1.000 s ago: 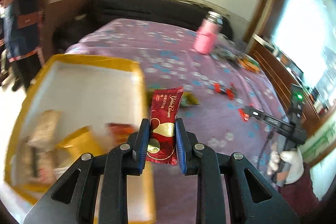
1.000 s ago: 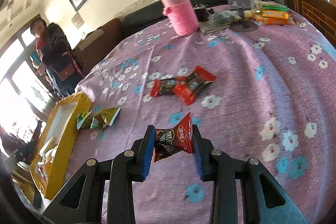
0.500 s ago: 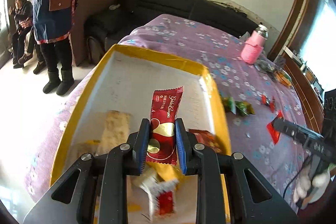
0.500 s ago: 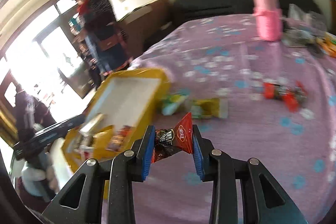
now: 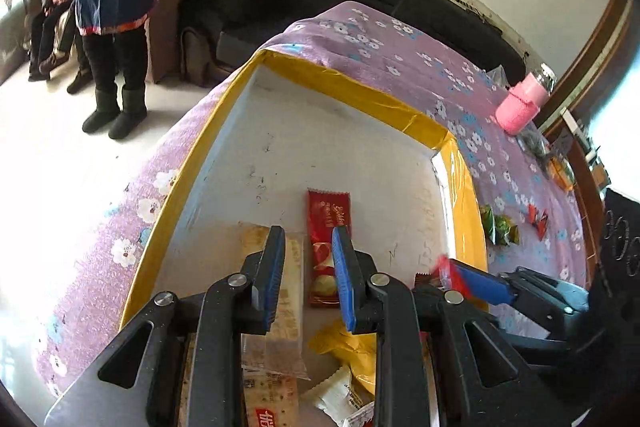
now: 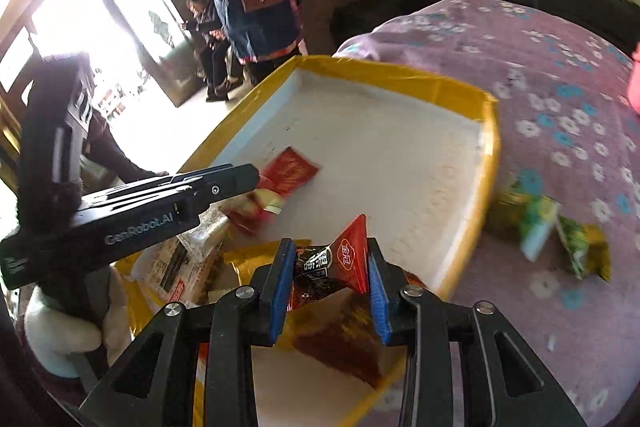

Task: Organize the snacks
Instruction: 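Carry both snacks over the yellow tray and open both tools, then withdraw both tools from the tray toward the green snack packets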

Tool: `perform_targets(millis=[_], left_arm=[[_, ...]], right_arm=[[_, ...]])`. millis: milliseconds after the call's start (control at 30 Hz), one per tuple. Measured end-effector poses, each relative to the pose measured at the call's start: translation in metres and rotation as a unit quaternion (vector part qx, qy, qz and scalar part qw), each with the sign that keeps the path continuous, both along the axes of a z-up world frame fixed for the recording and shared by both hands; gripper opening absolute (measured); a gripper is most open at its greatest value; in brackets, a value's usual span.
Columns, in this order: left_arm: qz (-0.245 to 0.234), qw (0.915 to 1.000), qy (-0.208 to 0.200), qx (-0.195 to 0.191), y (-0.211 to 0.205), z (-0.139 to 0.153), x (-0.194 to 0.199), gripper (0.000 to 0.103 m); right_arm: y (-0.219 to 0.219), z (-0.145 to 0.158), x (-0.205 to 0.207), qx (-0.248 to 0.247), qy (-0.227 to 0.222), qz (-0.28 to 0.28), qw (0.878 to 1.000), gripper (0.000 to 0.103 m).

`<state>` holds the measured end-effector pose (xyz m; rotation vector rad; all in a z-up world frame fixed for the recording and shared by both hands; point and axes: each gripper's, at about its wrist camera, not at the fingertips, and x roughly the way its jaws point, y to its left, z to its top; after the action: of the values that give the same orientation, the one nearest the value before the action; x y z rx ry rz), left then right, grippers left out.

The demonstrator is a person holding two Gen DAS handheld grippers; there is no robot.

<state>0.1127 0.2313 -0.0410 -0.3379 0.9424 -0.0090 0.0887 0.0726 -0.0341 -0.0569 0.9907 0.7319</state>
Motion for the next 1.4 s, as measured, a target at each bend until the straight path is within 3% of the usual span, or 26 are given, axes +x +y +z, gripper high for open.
perform_targets(millis=[133,233,300,400,467,567,700,867,967,1233,1400], left_arm=[[0.001,0.9998,-0.012,-0.018,0.004,0.006,-0.007,0.029],[0.006,0.9991,-0.031,-0.030,0.001,0.018,-0.018,0.041],[0.003,0.9980,-0.047,-0.042,-0.003,0.026,-0.024,0.043],[-0.009,0.9960,-0.067,-0.058,-0.017,0.040,-0.034,0.051],[-0.022,0.9948,-0.078,-0.062,-0.035,0.049,-0.040,0.066],[-0.046,0.9922,-0.083,-0.080,-0.059,0.056,-0.045,0.070],[-0.089,0.9886,-0.074,-0.097,-0.094,0.058,-0.049,0.069],[-0.135,0.9859,-0.054,-0.082,-0.142,0.048,-0.046,0.069],[-0.148,0.9853,-0.036,-0.077,-0.163,0.038,-0.041,0.069],[-0.161,0.9854,-0.023,-0.048,-0.185,0.028,-0.045,0.069],[-0.143,0.9879,-0.033,-0.051,-0.173,0.031,-0.050,0.069]], right_arm=[[-0.001,0.003,0.001,0.016,0.000,-0.006,1.000,0.045],[-0.015,0.010,0.001,0.026,-0.008,-0.016,0.999,0.046],[-0.027,0.015,0.001,0.038,-0.008,-0.027,0.999,0.046],[-0.060,0.023,-0.001,0.063,-0.009,-0.052,0.997,0.047],[-0.087,0.025,-0.003,0.073,-0.011,-0.074,0.995,0.048],[-0.128,0.024,-0.002,0.083,-0.011,-0.107,0.991,0.048],[-0.206,0.019,-0.001,0.093,-0.008,-0.180,0.979,0.048],[-0.312,0.010,-0.002,0.115,0.006,-0.287,0.951,0.051],[-0.345,0.008,-0.001,0.125,0.006,-0.322,0.938,0.051],[-0.360,-0.003,0.026,0.113,0.000,-0.348,0.931,0.051],[-0.318,-0.001,0.060,0.086,-0.002,-0.306,0.948,0.051]])
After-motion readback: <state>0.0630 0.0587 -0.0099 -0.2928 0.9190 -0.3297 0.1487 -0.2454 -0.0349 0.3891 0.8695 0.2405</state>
